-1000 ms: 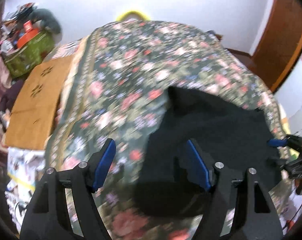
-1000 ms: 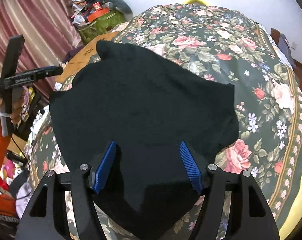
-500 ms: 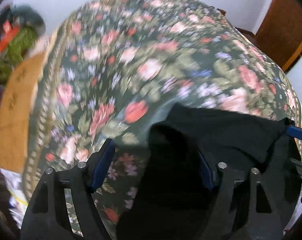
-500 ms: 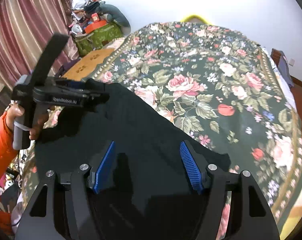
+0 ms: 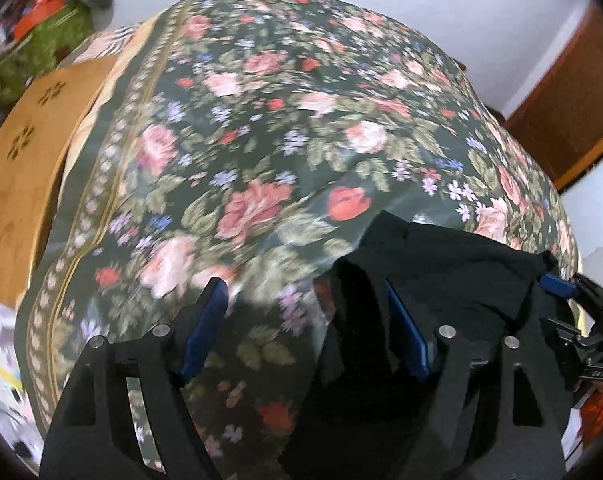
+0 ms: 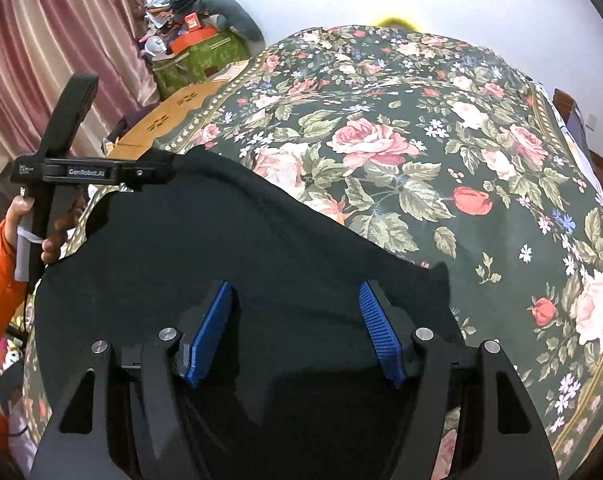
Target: Fold small clothes
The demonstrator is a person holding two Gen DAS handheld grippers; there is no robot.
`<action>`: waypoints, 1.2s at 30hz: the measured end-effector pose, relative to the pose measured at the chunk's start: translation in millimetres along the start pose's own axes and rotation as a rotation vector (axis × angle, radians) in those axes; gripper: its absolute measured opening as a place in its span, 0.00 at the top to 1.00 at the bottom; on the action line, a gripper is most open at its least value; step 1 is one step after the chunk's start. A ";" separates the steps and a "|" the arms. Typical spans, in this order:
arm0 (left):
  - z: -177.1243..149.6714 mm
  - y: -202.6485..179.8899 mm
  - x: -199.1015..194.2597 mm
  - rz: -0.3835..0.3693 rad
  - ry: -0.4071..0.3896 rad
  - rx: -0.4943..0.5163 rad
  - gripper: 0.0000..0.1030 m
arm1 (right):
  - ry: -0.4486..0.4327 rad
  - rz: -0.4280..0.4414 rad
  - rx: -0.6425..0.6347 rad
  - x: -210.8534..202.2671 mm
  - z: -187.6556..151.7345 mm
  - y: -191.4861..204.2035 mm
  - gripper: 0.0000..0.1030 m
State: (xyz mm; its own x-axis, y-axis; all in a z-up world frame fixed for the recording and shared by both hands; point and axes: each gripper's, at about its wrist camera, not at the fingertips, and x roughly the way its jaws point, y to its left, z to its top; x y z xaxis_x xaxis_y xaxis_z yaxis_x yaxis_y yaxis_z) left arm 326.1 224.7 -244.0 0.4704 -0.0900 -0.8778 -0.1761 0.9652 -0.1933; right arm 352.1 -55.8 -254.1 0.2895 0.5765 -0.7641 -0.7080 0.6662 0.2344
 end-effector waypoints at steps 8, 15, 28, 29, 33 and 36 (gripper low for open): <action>-14.7 25.1 -50.5 0.127 -0.053 -0.041 0.32 | -0.001 -0.018 0.013 -18.6 -1.2 6.7 0.39; -42.5 -56.6 -65.9 0.051 -0.074 0.207 0.28 | -0.008 0.001 -0.014 -38.7 -10.2 21.8 0.39; -49.9 -38.0 -34.5 0.081 -0.059 0.121 0.09 | -0.013 -0.101 0.073 -38.1 -38.1 -16.6 0.39; -50.6 -34.8 -38.1 0.098 -0.075 0.108 0.09 | -0.005 -0.107 0.078 -35.9 -38.9 -19.1 0.39; -46.8 -24.0 -39.3 0.152 -0.095 0.084 0.14 | 0.015 -0.048 0.144 -21.2 -39.8 -34.6 0.41; -42.8 -19.1 -25.4 0.159 -0.064 0.070 0.14 | -0.007 -0.056 0.140 -14.9 -32.6 -38.6 0.50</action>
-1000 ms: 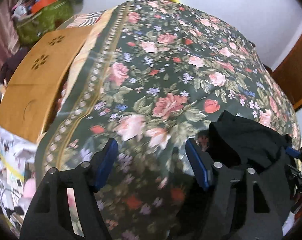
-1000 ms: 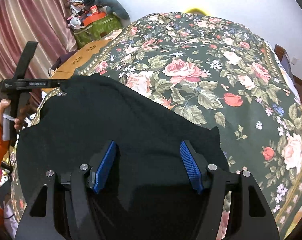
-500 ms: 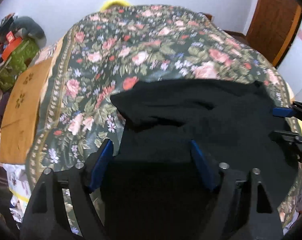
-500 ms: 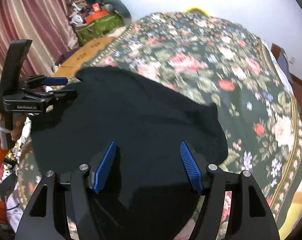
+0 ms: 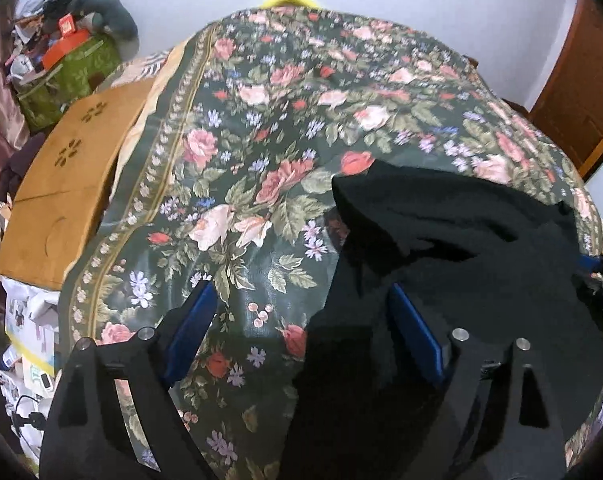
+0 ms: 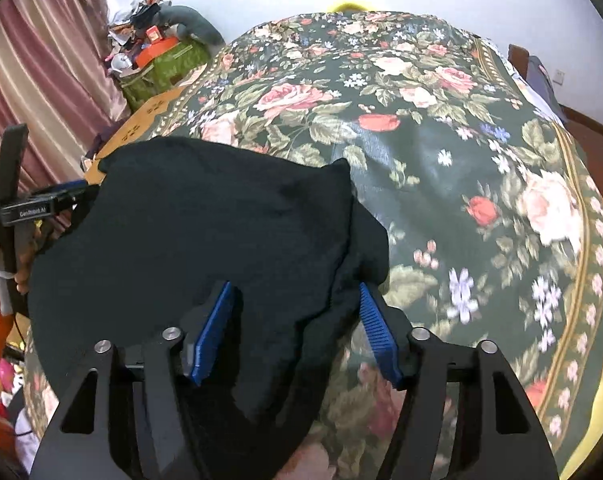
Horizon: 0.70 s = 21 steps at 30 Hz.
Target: Fold small clothes
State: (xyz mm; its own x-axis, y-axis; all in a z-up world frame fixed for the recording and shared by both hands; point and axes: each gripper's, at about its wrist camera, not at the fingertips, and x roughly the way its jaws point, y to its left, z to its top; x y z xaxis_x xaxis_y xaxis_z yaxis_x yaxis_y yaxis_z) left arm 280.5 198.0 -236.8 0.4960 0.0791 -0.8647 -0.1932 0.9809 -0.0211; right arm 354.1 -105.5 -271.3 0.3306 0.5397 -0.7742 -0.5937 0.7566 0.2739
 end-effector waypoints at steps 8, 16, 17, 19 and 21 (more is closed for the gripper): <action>4.4 7.0 20.8 0.014 0.014 -0.079 0.13 | -0.023 -0.038 0.006 5.4 17.6 -9.7 0.60; 1.5 3.5 -22.2 -0.103 -0.041 -0.038 0.20 | -0.011 -0.040 -0.012 -4.6 8.1 -3.5 0.60; 4.6 -0.6 -26.5 -0.097 -0.058 -0.025 0.20 | -0.012 -0.044 -0.015 -4.9 8.3 -2.6 0.60; 12.6 -5.3 -25.7 -0.073 -0.069 -0.024 0.20 | -0.013 -0.045 -0.015 -4.8 9.6 -1.9 0.59; 19.7 -3.2 -14.5 -0.031 -0.047 -0.040 0.20 | -0.014 -0.042 -0.011 -4.2 11.2 -2.1 0.58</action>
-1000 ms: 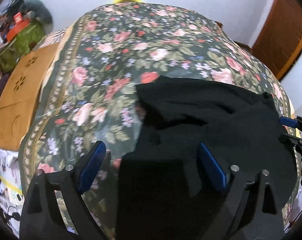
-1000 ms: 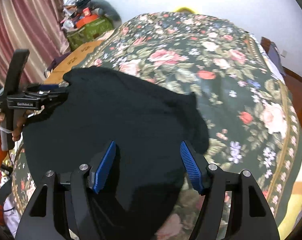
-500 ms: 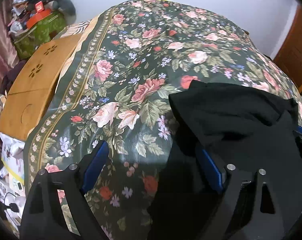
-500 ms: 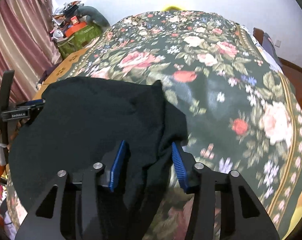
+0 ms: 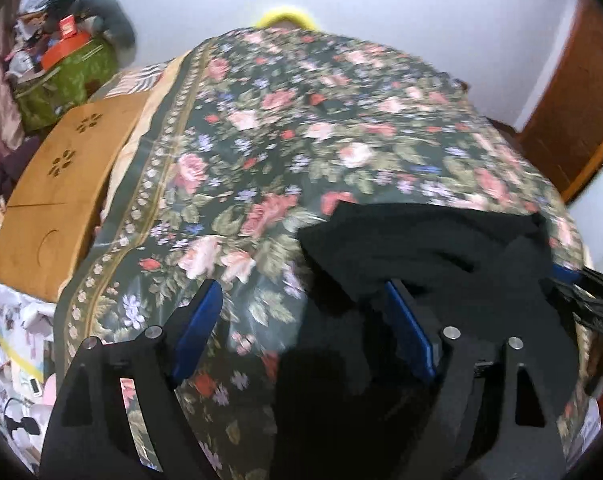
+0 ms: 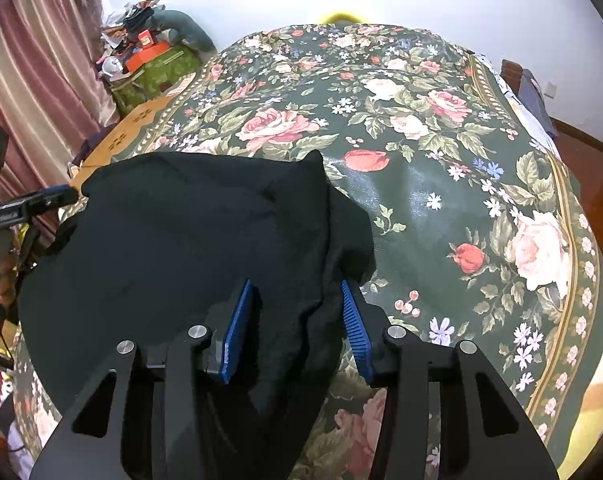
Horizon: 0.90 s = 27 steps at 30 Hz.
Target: Fold small clothes
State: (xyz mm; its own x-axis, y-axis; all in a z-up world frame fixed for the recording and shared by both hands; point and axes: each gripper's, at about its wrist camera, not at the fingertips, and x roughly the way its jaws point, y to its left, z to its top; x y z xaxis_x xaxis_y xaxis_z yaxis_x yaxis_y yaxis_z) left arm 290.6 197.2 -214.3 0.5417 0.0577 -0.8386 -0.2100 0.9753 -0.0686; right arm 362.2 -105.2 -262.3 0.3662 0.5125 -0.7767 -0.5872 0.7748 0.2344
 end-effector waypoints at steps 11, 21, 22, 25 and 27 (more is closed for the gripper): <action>-18.4 43.4 14.9 0.101 0.093 -0.065 0.24 | -0.069 -0.017 -0.012 -28.9 4.5 3.5 0.58; -20.7 -16.9 -142.3 -0.027 -0.225 0.014 0.24 | -0.324 0.007 -0.100 -146.0 14.0 59.0 0.58; -22.8 -26.1 -162.3 -0.039 -0.266 0.028 0.24 | -0.352 0.006 -0.117 -160.0 13.1 67.5 0.58; -31.0 -48.0 -217.8 -0.073 -0.394 0.051 0.24 | -0.430 -0.001 -0.162 -195.7 8.4 91.0 0.58; -39.4 -62.1 -253.5 -0.083 -0.484 0.066 0.24 | -0.497 -0.009 -0.188 -223.2 2.1 108.6 0.57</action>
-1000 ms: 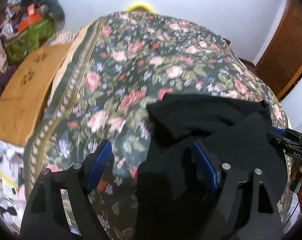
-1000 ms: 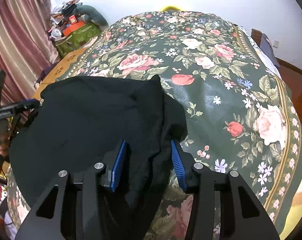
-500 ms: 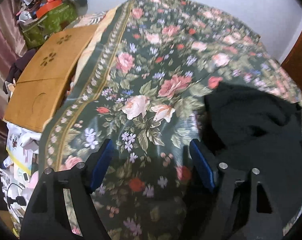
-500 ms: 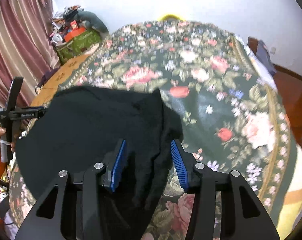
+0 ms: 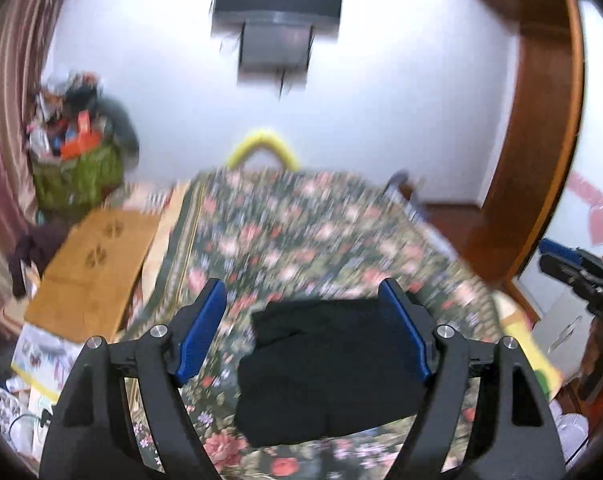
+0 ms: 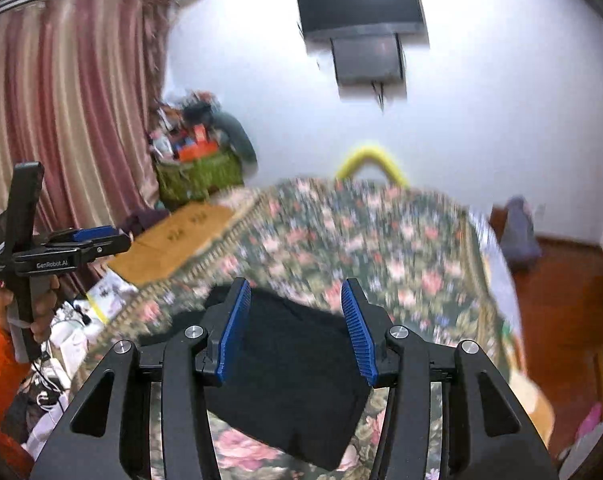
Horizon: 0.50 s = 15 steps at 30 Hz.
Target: Fold small clothes
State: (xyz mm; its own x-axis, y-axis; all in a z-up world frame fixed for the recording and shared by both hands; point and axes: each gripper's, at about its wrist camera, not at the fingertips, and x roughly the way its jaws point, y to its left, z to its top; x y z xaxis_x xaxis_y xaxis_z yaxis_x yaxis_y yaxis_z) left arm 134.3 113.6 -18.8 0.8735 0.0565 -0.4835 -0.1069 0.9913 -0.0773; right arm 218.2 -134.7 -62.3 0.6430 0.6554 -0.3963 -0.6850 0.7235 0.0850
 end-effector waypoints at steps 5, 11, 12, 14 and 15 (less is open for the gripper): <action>2.2 -29.1 -69.9 -0.008 -0.175 0.028 0.24 | -0.128 0.000 -0.033 -51.9 9.6 33.6 0.51; -15.8 -50.2 -121.6 -0.041 -0.264 0.035 0.24 | -0.220 -0.037 -0.028 -88.4 0.2 64.9 0.22; -17.7 -52.4 -125.5 -0.041 -0.267 0.037 0.24 | -0.226 -0.044 -0.026 -90.7 -2.0 67.4 0.18; -23.7 -57.7 -134.0 -0.031 -0.281 0.047 0.19 | -0.239 -0.063 -0.016 -94.8 -6.3 73.1 0.13; -25.7 -59.1 -136.8 -0.026 -0.284 0.050 0.14 | -0.244 -0.070 -0.008 -95.5 -8.3 74.2 0.08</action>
State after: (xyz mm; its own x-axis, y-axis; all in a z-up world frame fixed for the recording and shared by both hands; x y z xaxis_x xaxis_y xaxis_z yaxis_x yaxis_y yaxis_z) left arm 9.0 44.3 29.5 0.9744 0.0548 -0.2181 -0.0650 0.9971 -0.0401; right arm 103.1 -145.4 -25.7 0.7518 0.6374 -0.1689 -0.6381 0.7678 0.0573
